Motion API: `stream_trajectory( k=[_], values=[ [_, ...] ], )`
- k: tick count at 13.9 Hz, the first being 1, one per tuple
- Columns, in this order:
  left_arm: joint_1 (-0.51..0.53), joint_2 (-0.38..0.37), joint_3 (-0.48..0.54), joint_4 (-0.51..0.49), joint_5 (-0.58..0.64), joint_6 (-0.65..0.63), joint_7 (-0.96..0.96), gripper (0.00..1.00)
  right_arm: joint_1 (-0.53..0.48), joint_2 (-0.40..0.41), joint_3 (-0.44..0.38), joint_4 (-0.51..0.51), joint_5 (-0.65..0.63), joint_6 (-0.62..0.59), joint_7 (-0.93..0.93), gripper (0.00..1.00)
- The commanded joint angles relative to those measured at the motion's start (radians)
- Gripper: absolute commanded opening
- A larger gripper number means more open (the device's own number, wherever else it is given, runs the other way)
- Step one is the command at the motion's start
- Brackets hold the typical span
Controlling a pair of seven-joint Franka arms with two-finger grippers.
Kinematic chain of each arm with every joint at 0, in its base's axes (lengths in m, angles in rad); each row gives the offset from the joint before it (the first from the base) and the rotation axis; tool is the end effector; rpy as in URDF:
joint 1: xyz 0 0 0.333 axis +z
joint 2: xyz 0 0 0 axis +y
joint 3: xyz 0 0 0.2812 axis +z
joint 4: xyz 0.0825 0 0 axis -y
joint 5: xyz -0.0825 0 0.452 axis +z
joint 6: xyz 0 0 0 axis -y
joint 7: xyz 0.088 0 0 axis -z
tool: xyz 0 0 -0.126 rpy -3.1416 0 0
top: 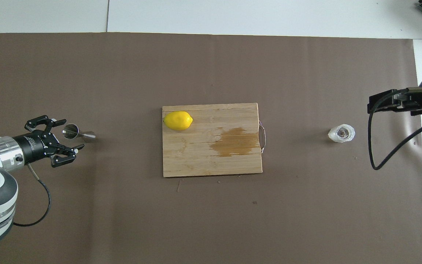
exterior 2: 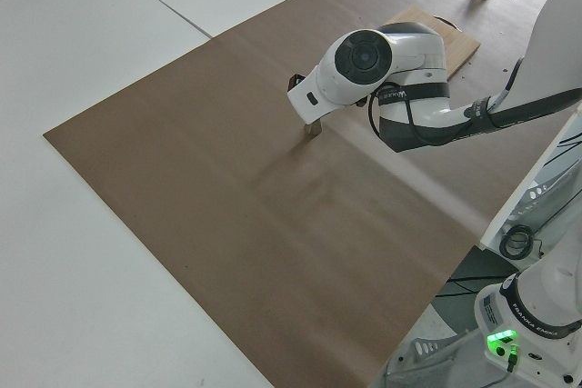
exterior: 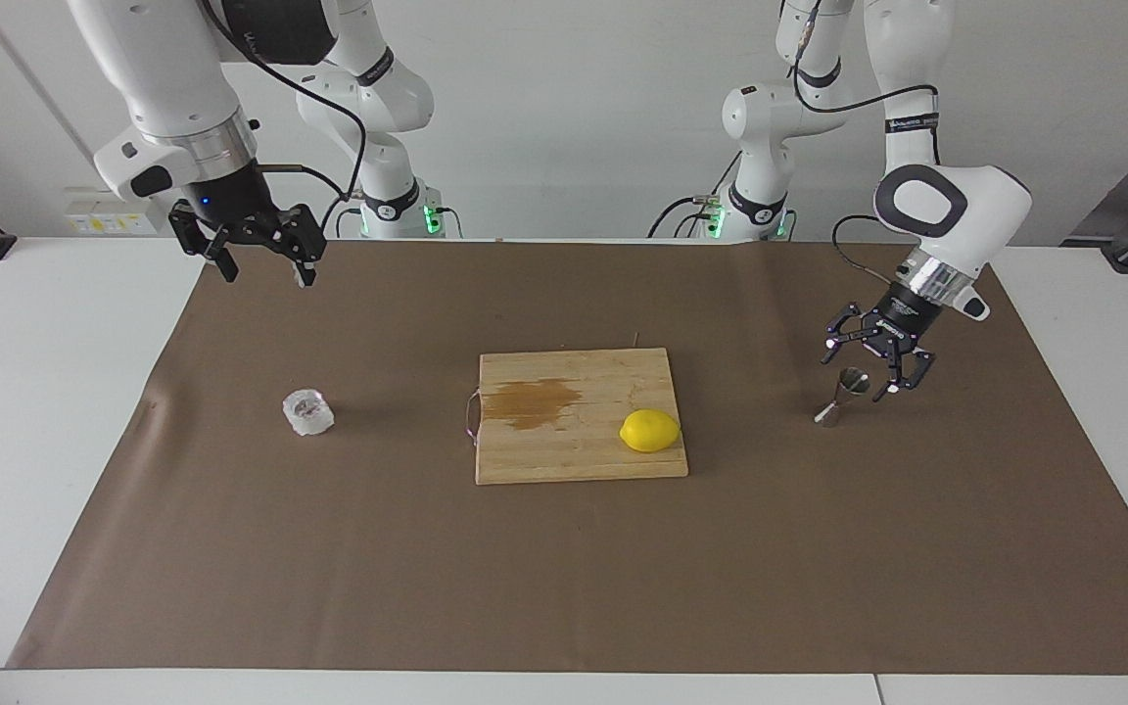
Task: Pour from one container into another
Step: 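Advance the left gripper around the metal cup and close it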
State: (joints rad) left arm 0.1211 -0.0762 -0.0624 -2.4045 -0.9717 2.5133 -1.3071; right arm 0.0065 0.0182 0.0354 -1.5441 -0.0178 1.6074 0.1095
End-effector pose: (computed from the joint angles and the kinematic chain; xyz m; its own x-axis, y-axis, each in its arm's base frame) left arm 0.5556 0.0307 0.2622 -0.3967 0.6993 -0.5947 0.8320 0.5476 0.0887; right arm 0.6320 0.0242 0.5771 0.9967 -0.0670 0.0467 -0.0676 -0.9976 0.0121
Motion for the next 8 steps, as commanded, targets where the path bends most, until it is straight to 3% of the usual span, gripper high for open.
stream_trajectory(
  k=[1,8],
  values=[
    [-0.021,-0.007,0.007,-0.021,-0.021,0.039,-0.012,1.0,-0.008,-0.023,0.0,-0.024,0.022,-0.004,-0.025,1.0],
    [-0.038,-0.007,0.007,-0.027,-0.022,0.056,-0.023,1.0,-0.007,-0.023,0.0,-0.024,0.022,-0.004,-0.025,1.0]
  ],
)
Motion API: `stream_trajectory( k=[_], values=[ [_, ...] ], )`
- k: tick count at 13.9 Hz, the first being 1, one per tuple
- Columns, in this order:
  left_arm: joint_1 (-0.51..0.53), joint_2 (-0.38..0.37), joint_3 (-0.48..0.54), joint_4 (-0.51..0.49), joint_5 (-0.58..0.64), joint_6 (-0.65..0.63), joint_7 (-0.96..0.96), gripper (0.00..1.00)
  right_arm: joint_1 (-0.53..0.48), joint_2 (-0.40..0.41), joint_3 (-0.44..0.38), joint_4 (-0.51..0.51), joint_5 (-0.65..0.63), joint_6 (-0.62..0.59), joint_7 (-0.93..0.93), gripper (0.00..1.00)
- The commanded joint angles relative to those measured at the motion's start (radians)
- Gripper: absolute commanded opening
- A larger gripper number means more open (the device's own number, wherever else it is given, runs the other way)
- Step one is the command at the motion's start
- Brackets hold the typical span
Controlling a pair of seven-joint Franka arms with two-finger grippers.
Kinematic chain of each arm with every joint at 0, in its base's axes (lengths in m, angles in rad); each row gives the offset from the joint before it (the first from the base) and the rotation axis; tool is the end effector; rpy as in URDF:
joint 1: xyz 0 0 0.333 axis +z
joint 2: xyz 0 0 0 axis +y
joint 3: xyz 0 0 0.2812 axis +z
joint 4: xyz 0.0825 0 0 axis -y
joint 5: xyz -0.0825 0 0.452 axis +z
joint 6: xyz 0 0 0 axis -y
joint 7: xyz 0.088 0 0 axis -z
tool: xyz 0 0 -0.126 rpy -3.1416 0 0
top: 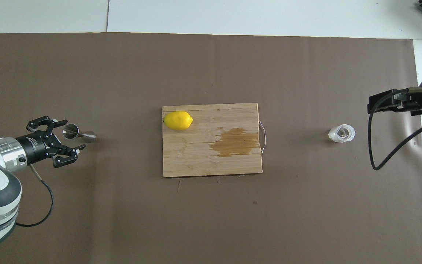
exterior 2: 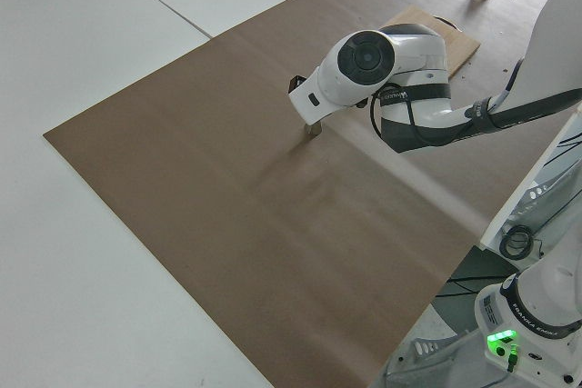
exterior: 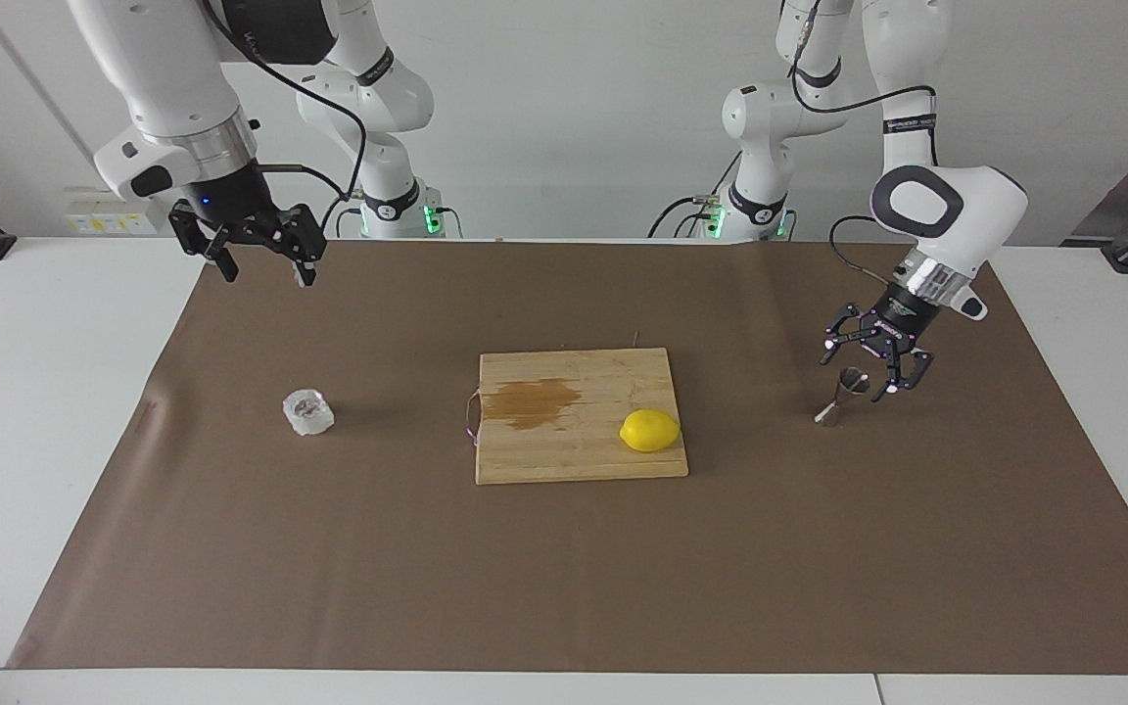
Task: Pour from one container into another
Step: 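Advance the left gripper around the metal cup and close it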
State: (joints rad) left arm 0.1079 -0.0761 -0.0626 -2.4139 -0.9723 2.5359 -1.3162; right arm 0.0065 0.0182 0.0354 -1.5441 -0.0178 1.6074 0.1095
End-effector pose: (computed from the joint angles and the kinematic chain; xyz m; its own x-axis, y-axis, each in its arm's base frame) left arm 0.5538 0.0261 0.2589 -0.4031 0.7015 -0.5877 0.8279 0.5532 0.0925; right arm 0.6320 0.0242 0.5771 0.9967 -0.0670 0.0467 -0.0676 -0.9976 0.0121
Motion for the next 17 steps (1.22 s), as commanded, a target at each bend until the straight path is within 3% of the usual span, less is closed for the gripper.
stream_trajectory(
  k=[1,9,17],
  values=[
    [-0.025,-0.005,0.007,-0.016,-0.022,0.034,-0.015,1.0,-0.008,-0.023,0.0,-0.024,0.022,-0.004,-0.025,1.0],
    [-0.025,-0.005,0.007,-0.016,-0.022,0.041,-0.017,1.0,-0.008,-0.023,0.0,-0.024,0.022,-0.004,-0.025,1.0],
    [-0.025,-0.004,0.007,-0.016,-0.022,0.043,-0.018,0.83,-0.008,-0.023,0.0,-0.024,0.022,-0.004,-0.025,1.0]
  ],
)
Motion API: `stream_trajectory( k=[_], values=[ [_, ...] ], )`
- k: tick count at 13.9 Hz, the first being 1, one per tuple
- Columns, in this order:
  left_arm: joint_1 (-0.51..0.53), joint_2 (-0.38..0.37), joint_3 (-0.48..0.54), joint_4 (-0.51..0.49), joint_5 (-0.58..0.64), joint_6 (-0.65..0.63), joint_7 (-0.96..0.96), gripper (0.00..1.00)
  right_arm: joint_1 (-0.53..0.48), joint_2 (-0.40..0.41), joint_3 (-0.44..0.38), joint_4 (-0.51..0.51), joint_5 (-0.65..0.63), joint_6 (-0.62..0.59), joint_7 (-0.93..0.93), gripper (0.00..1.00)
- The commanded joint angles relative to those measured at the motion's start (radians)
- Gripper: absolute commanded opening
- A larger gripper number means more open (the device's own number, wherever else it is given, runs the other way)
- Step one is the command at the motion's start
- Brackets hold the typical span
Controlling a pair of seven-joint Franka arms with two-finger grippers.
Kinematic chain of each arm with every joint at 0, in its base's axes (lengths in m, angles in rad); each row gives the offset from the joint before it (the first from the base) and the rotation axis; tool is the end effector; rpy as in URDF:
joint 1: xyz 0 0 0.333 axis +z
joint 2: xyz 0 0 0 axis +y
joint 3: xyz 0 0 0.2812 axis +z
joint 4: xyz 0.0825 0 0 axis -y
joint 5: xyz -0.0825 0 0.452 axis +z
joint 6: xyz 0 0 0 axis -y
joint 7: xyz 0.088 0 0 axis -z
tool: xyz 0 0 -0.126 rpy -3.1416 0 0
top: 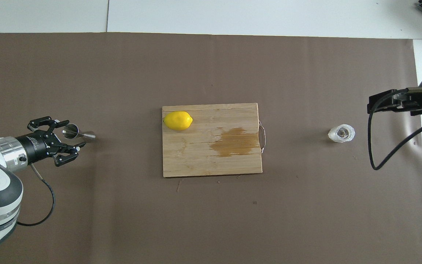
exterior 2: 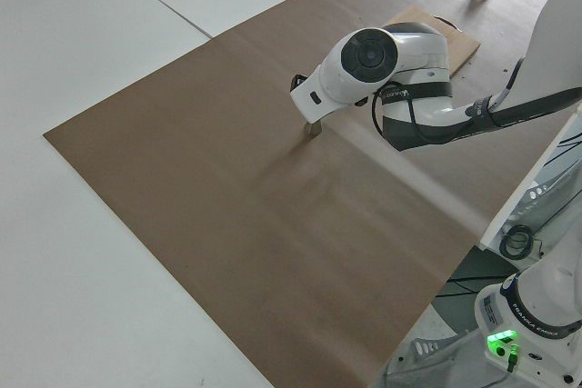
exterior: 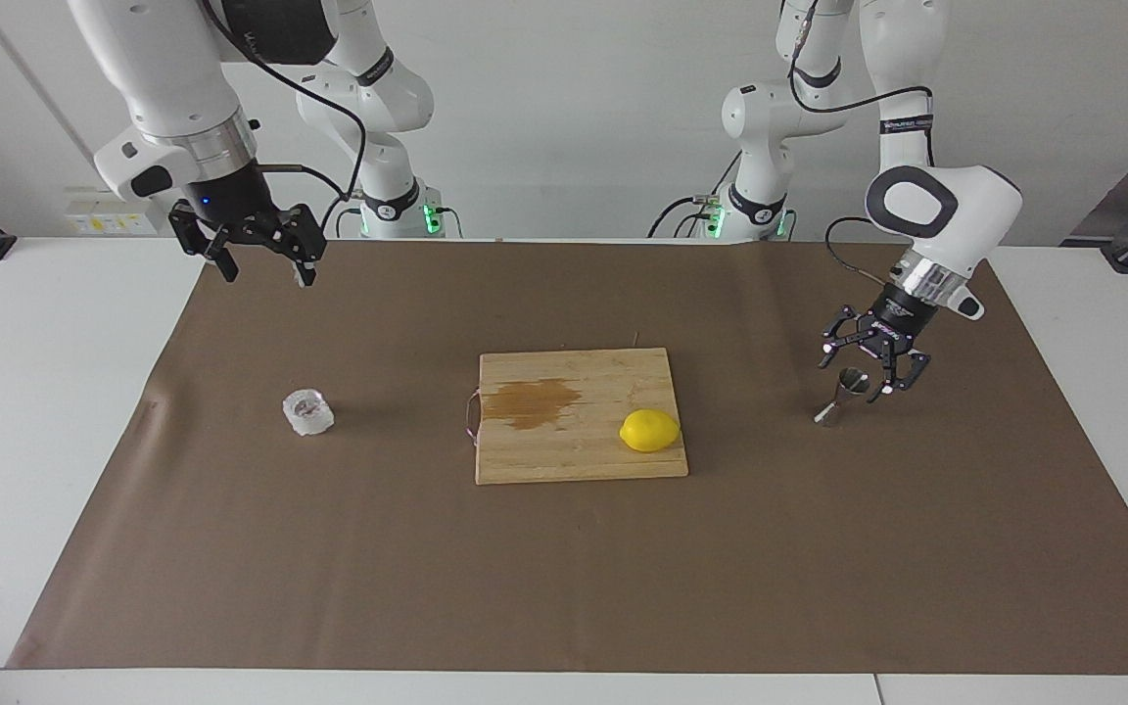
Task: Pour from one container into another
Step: 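Advance the left gripper around the metal cup and close it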
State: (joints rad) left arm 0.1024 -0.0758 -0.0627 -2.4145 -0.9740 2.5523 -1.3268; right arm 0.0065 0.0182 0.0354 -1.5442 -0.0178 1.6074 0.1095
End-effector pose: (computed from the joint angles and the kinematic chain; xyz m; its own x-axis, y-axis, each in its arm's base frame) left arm 0.5546 0.0251 0.2595 -0.4108 0.6984 -0.5860 0.8199 0.5642 0.0977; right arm 0.6320 0.0242 0.5771 0.9967 -0.0670 0.0466 -0.0676 -0.9976 0.0121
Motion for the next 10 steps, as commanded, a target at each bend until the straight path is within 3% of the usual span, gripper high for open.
stream_trajectory(
  k=[1,5,7,8,10],
  values=[
    [-0.02,-0.004,0.007,-0.015,-0.02,0.026,-0.011,0.78,-0.008,-0.023,0.0,-0.024,0.022,-0.004,-0.025,1.0],
    [-0.02,-0.004,0.007,-0.014,-0.02,0.026,-0.011,0.71,-0.008,-0.023,0.001,-0.024,0.022,-0.004,-0.025,1.0],
    [-0.02,-0.004,0.007,-0.014,-0.02,0.026,-0.011,0.6,-0.008,-0.023,0.001,-0.024,0.022,-0.004,-0.025,1.0],
    [-0.02,-0.004,0.007,-0.014,-0.02,0.028,-0.012,0.5,-0.008,-0.023,0.001,-0.024,0.022,-0.004,-0.025,1.0],
    [-0.02,-0.004,0.007,-0.014,-0.02,0.026,-0.012,0.12,-0.008,-0.023,0.001,-0.024,0.022,-0.004,-0.025,1.0]
  ],
)
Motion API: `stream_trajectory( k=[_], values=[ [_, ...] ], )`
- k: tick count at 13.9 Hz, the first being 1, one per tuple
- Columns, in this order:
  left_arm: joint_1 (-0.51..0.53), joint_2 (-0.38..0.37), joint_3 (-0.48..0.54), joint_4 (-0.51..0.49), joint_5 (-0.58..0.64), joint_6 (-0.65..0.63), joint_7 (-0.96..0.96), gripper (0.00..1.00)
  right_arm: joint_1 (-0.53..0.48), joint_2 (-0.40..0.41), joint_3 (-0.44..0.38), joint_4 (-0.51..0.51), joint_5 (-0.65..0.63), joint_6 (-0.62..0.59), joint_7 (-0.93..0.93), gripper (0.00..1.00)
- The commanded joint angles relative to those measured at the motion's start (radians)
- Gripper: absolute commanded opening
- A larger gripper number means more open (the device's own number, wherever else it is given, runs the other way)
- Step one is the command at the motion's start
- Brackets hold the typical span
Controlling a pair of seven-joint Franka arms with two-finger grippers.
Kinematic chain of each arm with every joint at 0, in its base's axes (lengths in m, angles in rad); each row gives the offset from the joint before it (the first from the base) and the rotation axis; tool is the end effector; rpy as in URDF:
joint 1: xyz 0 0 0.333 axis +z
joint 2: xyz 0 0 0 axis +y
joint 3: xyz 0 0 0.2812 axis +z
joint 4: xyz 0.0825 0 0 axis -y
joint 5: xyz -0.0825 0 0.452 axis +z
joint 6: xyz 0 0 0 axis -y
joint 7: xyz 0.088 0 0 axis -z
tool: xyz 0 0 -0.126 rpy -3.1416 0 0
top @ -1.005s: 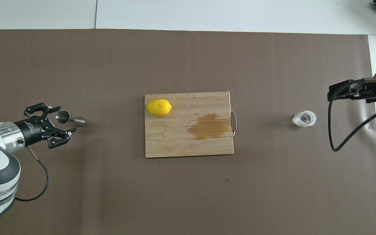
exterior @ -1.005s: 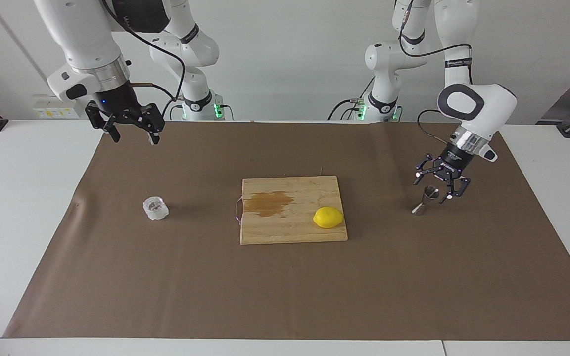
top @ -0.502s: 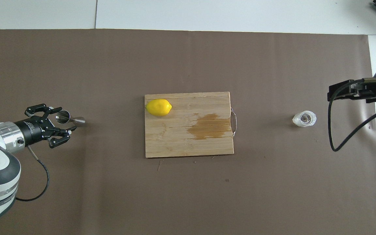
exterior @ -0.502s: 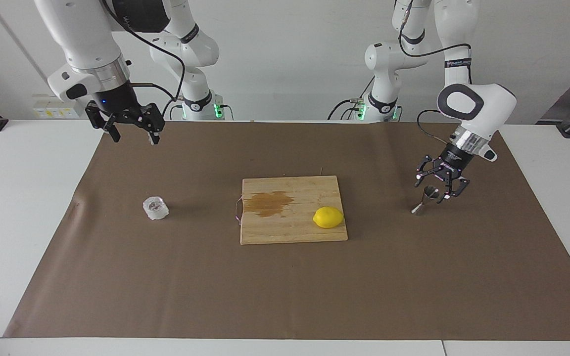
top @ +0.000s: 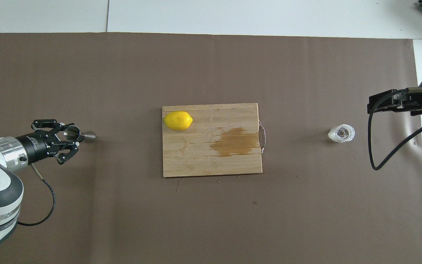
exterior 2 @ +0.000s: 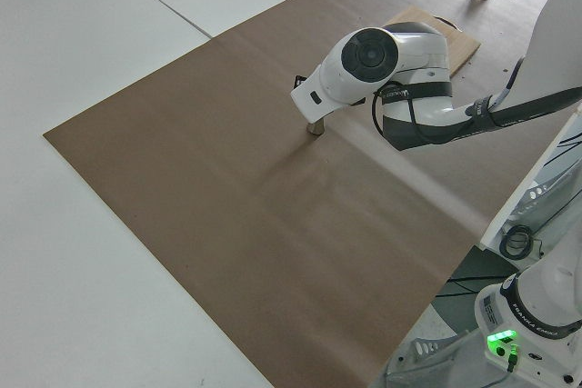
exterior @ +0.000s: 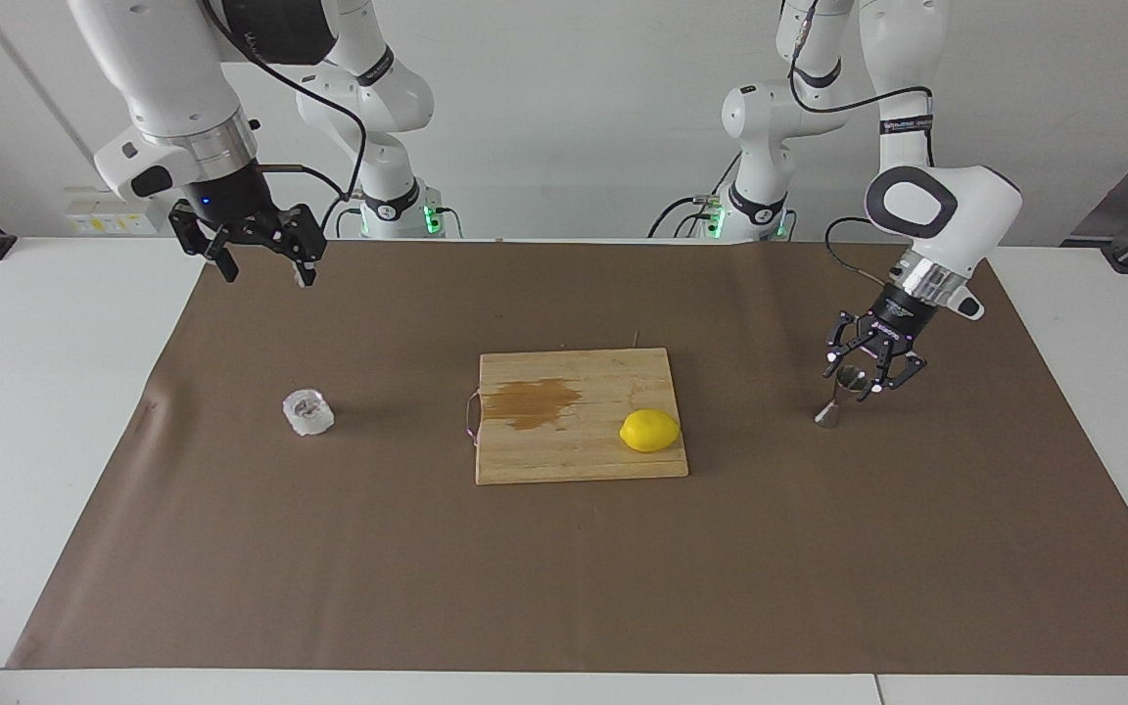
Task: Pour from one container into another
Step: 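Lift the metal cup and carry it over the wooden board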
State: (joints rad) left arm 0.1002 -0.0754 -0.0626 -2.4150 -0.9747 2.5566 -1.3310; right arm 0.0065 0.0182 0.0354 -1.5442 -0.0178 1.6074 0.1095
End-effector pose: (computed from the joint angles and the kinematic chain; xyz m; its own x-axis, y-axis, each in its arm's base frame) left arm 0.5547 0.0245 0.2593 -0.4140 0.6968 -0.5856 0.8175 0.5677 0.0975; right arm 0.6320 0.0242 0.5771 0.9967 -0.0670 0.0466 -0.0676 -0.9976 0.0121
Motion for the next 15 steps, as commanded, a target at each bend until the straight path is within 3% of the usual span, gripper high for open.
stream_trajectory(
  k=[1,9,12,15],
  values=[
    [-0.017,-0.004,0.007,-0.013,-0.019,0.022,-0.008,0.0,-0.008,-0.023,0.0,-0.024,0.022,-0.004,-0.025,1.0],
    [-0.04,0.012,0.004,0.046,-0.016,-0.016,-0.068,0.0,-0.008,-0.023,0.0,-0.024,0.022,-0.004,-0.025,1.0],
    [-0.111,0.008,0.0,0.082,-0.015,-0.049,-0.144,0.0,-0.008,-0.023,0.0,-0.024,0.022,-0.004,-0.025,1.0],
    [-0.284,0.002,-0.002,0.102,-0.007,-0.029,-0.235,0.0,-0.008,-0.023,0.0,-0.024,0.022,-0.004,-0.025,1.0]
  ],
)
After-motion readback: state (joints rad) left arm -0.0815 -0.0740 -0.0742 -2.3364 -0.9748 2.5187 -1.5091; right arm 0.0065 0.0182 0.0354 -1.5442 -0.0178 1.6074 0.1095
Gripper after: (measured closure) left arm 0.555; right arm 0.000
